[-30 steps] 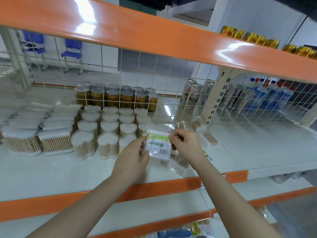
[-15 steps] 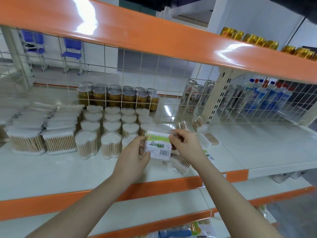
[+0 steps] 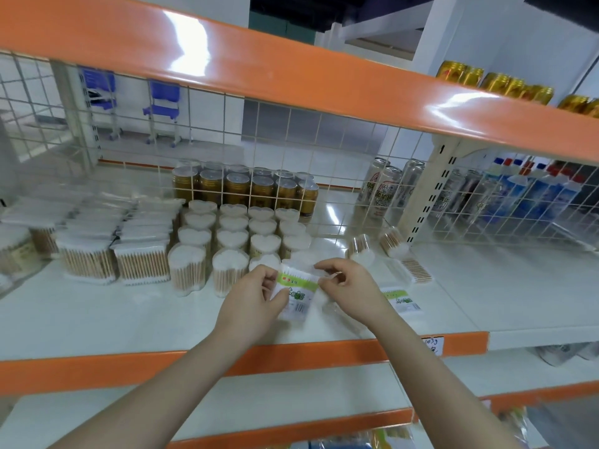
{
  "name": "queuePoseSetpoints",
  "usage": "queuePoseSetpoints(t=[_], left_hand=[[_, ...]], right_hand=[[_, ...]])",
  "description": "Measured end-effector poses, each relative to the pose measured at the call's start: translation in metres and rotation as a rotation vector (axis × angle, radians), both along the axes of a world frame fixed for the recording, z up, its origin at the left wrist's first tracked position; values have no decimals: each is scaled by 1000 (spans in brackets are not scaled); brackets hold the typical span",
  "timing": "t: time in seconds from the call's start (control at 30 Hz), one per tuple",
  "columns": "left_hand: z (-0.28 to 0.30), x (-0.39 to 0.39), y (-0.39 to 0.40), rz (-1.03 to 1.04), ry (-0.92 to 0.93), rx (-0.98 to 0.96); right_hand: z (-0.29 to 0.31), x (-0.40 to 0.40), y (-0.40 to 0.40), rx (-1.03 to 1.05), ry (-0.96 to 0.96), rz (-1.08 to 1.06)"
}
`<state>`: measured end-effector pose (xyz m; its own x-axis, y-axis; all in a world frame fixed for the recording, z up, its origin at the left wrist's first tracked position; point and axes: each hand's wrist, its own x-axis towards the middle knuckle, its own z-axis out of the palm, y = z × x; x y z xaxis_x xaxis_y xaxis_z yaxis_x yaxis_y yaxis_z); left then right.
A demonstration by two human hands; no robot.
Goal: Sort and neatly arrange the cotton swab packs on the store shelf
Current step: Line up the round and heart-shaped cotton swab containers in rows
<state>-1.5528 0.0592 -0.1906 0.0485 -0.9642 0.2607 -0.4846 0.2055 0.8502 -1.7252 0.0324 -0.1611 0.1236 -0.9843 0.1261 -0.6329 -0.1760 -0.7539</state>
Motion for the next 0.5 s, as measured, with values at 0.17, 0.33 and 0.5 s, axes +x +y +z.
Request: queuePoseSetpoints(t=[0.17,0.33,0.5], left_hand=[[-1,8,19,88,-82,7],[-6,10,37,176,-171,-79],[-9,9,53,204,-167,-106]], right_hand=[[1,8,1,30,-111,-2],[8,25,9,217,-183,91],[11,37,17,180,-107,169]])
